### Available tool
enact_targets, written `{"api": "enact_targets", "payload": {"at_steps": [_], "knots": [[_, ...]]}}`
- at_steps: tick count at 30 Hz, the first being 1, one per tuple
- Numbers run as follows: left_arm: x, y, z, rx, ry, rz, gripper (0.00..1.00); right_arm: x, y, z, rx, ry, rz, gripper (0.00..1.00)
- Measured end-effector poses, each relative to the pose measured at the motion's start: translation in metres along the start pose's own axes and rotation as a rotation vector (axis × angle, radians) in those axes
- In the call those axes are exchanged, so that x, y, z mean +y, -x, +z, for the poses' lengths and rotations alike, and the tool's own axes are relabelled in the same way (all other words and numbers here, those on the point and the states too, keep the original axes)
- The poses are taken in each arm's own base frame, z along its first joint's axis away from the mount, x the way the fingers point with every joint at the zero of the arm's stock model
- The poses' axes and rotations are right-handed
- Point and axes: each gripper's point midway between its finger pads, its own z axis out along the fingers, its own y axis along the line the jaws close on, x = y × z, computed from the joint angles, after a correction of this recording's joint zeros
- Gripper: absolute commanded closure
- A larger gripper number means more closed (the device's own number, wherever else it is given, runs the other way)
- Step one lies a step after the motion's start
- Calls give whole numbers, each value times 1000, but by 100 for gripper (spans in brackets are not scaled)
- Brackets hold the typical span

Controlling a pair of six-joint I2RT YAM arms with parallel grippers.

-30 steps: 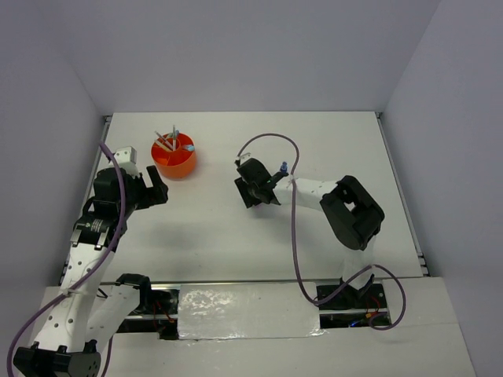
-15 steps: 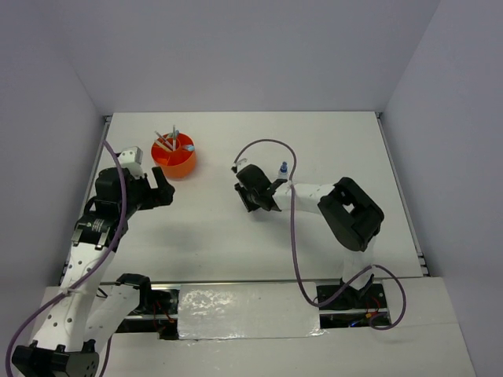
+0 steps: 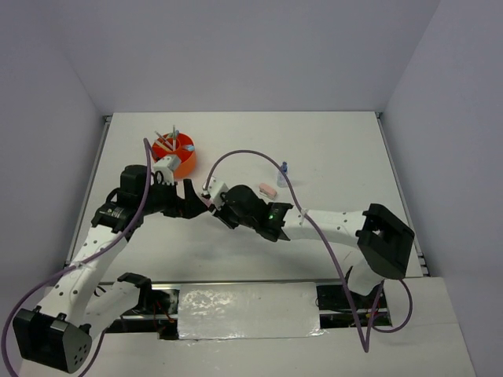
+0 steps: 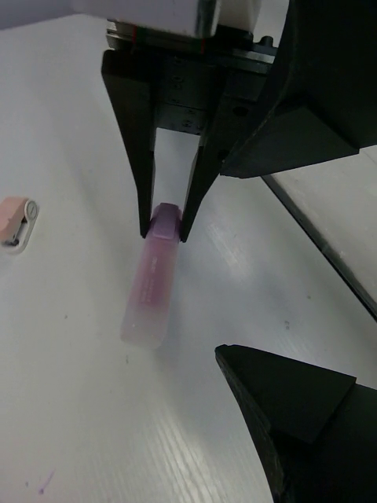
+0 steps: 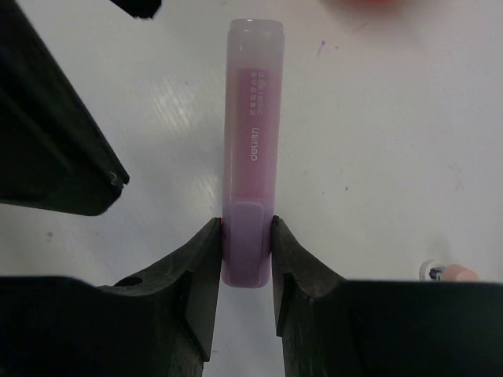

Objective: Sort the stationery into containers
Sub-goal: Pick up the stationery from the center of the board, then place the stationery in the storage box.

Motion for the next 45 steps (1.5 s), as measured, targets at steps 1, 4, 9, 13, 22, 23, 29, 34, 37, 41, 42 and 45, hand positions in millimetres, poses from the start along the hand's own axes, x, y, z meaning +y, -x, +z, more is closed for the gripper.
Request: {"api": "enact_targets", "payload": {"at_steps": [1, 4, 9, 13, 22, 23, 29, 34, 37, 41, 42, 45], "knots": [[-5, 0, 0, 0, -21, 8, 1, -1, 6, -3, -26, -3, -2, 95], [-17, 1, -4, -11, -74, 31, 1, -1, 21, -18, -103, 2, -11, 94], [-25, 3, -7, -24, -105, 47, 5, 7, 42, -44, -231, 42, -23, 93], [-25, 3, -7, -25, -106, 48, 9, 13, 51, -53, -284, 75, -34, 93], [-35, 7, -16, -59, -140, 72, 13, 27, 54, -54, -306, 123, -62, 92], [-37, 8, -17, -65, -149, 76, 14, 29, 55, -54, -308, 125, -66, 92], [-45, 10, -19, -69, -194, 90, 61, 34, 57, -55, -327, 133, -80, 91], [-56, 7, -19, -52, -255, 92, 96, 35, 50, -54, -315, 135, -92, 87], [-57, 7, -20, -51, -264, 96, 100, 35, 50, -55, -326, 134, -91, 5], [-58, 8, -21, -54, -271, 103, 100, 31, 47, -63, -371, 157, -9, 0], [-59, 8, -21, -58, -272, 104, 100, 27, 46, -68, -394, 174, 44, 0], [-66, 14, -28, -94, -295, 114, 100, 0, 46, -85, -487, 185, 228, 0]]}}
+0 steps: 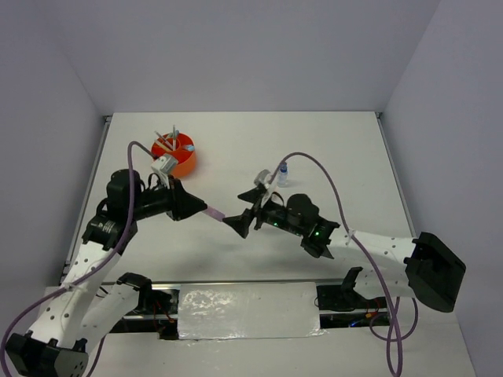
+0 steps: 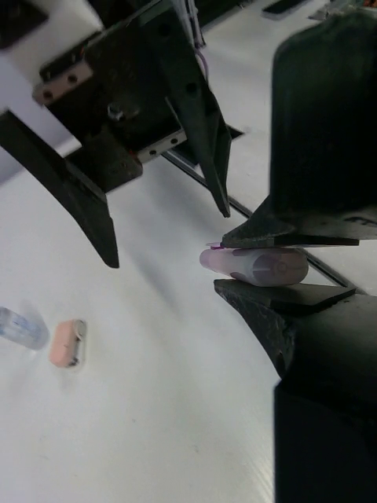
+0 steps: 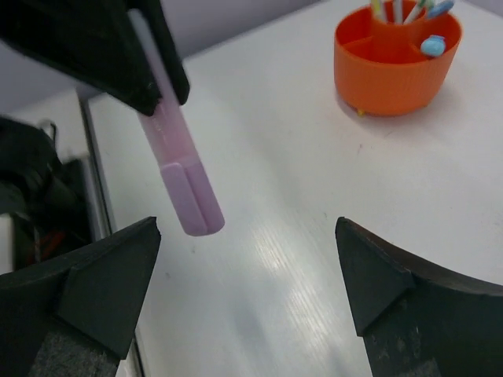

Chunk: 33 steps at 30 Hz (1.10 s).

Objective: Sort the stationery into containers
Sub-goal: Place the stationery in the storage box.

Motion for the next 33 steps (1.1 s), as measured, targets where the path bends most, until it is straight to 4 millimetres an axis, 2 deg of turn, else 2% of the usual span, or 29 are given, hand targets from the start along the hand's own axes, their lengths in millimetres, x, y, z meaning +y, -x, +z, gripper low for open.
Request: {"api": "enact_targets", "payload": {"at_steps": [3, 6, 10, 14, 21, 25, 27, 30, 33], "knots": [[-18, 11, -6, -84, -72, -5, 100, -4, 15, -14, -114, 22, 139, 0], [-35, 19, -10, -194, -159, -15, 100, 16, 31, -22, -202, 128, 248, 0], [-49, 24, -16, -319, -269, -60, 100, 44, 66, -35, -314, 287, 343, 0], [-56, 26, -19, -392, -351, -103, 100, 60, 93, -48, -398, 389, 391, 5], [-63, 26, -25, -463, -445, -131, 100, 57, 96, -47, -403, 373, 446, 14], [-76, 32, -34, -499, -508, -102, 100, 45, 88, -40, -381, 301, 478, 19], [-80, 34, -38, -512, -527, -91, 100, 42, 84, -38, -367, 283, 487, 25], [-83, 36, -41, -526, -538, -73, 100, 45, 84, -37, -357, 297, 487, 33], [-84, 37, -42, -531, -542, -66, 100, 52, 88, -37, -353, 339, 485, 37]]}}
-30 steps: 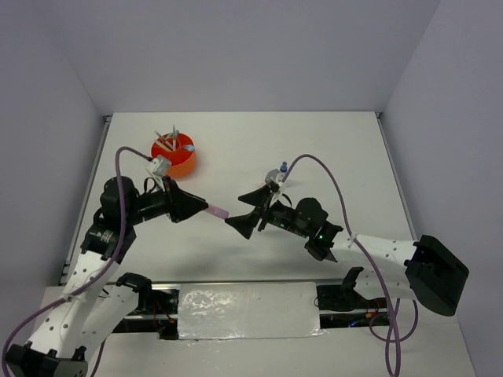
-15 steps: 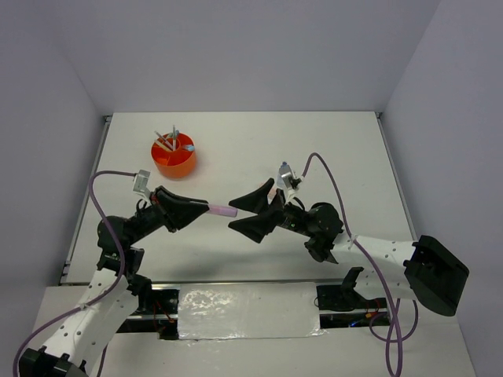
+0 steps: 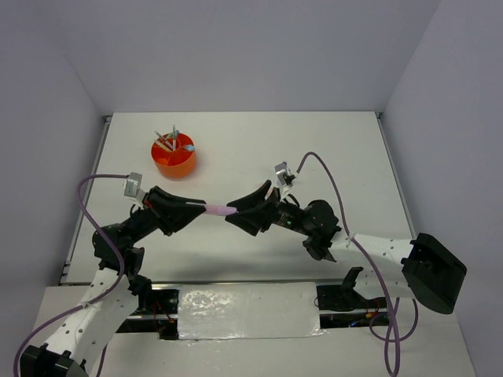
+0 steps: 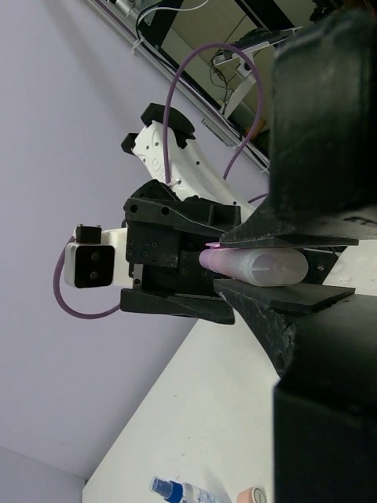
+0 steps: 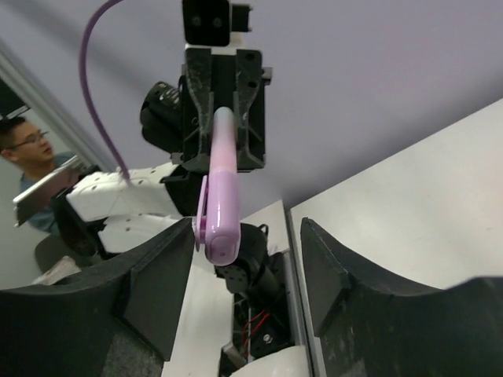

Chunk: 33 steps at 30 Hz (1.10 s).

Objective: Sort the stationery into containers
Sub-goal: Place the stationery in the storage box.

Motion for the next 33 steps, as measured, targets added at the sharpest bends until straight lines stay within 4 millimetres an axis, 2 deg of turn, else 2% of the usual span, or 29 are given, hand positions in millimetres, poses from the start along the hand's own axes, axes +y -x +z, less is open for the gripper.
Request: {"api": "enact_targets", "payload": {"at_steps": [4, 5, 7, 8, 11, 12, 13, 14, 15, 16, 17, 20, 21, 23, 25, 28, 30, 33], "knots": [[-1, 1, 0, -2, -4, 5, 100, 7, -5, 2, 28, 47, 13, 45], [-1, 1, 0, -2, -4, 6, 100, 9, -5, 4, 33, 59, 15, 53], [-1, 1, 0, -3, -4, 10, 100, 12, -5, 6, 36, 77, 16, 82], [0, 1, 0, -5, 0, 5, 100, 15, -4, 8, 37, 91, 19, 86], [-2, 2, 0, -10, -6, 18, 100, 17, -4, 9, 41, 103, 26, 85], [-2, 3, 0, -13, -5, 21, 100, 17, -4, 10, 43, 106, 25, 90], [-2, 3, 0, -14, -4, 21, 100, 17, -3, 10, 42, 107, 24, 100], [-2, 3, 0, -15, -4, 23, 88, 17, -3, 10, 42, 108, 21, 100], [-1, 3, 0, -14, 0, 24, 71, 17, -3, 10, 42, 107, 19, 100], [2, 3, 0, -13, 10, 29, 13, 15, -4, 11, 45, 101, 15, 100], [6, 3, 0, -14, 32, 42, 1, 12, -4, 12, 51, 88, 11, 100], [33, 9, 4, 16, 208, 25, 1, 1, -7, 17, 84, 31, 2, 100], [39, 18, 6, 7, 272, 33, 1, -4, -7, 18, 96, 2, -4, 100], [65, 45, 5, -29, 488, 64, 1, -18, -6, 21, 118, -70, -15, 100], [87, 79, -5, -84, 733, 104, 1, -38, -1, 23, 136, -168, -26, 100], [118, 119, -42, -145, 1106, 172, 1, -68, 15, 34, 149, -319, -51, 100], [134, 122, -67, -113, 1280, 204, 1, -88, 29, 49, 161, -409, -83, 100], [154, 102, -104, 44, 1469, 249, 1, -121, 53, 83, 185, -527, -137, 100]]}}
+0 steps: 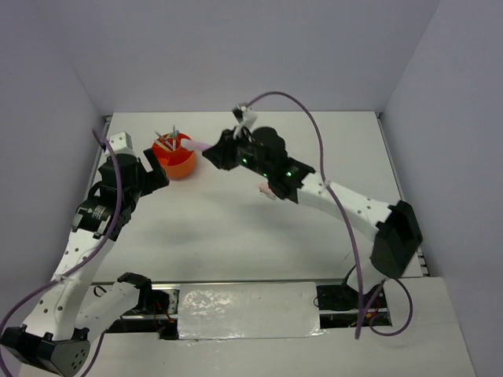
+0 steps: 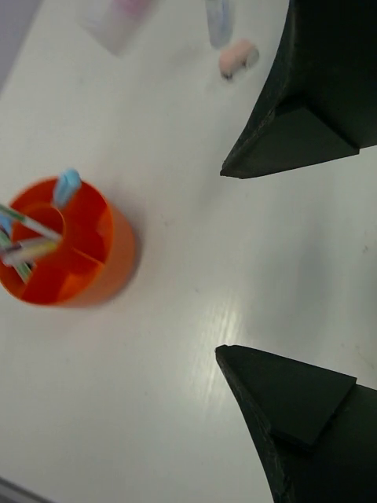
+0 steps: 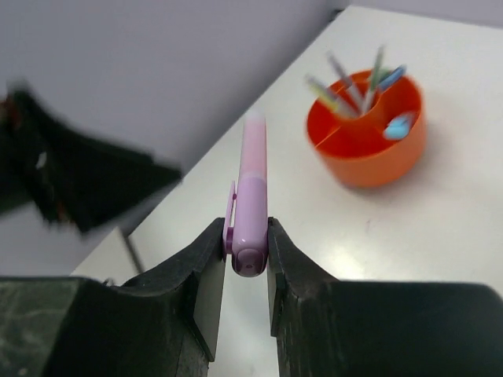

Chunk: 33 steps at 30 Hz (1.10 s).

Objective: Sort the stationery into containers
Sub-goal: Place the stationery in the storage box.

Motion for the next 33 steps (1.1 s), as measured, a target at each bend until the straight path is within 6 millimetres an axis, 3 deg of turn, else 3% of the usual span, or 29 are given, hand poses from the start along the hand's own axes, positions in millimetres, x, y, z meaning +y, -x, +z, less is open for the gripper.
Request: {"api": "enact_targets", "payload": {"at_steps": [5, 7, 10, 13, 16, 22, 28, 33], "knots": [[40, -30, -3, 41, 119, 114, 1, -41, 26, 77, 51, -200, -84, 100], [53, -35, -11, 29, 137, 123, 1, -64, 26, 101, 80, -277, -114, 100], [61, -24, -25, -42, 141, 101, 1, -99, 11, 122, 144, -377, -156, 100], [60, -12, -34, -103, 122, 89, 1, -125, -4, 130, 193, -441, -191, 100], [59, -13, -30, -94, 115, 92, 1, -140, -16, 132, 235, -469, -216, 100], [59, -26, -13, -12, 119, 124, 1, -144, -23, 135, 256, -459, -244, 100], [54, -26, -16, -12, 88, 122, 1, -142, -29, 144, 259, -412, -257, 100], [51, -28, -16, -3, 67, 124, 1, -147, -46, 156, 282, -380, -264, 100]]}}
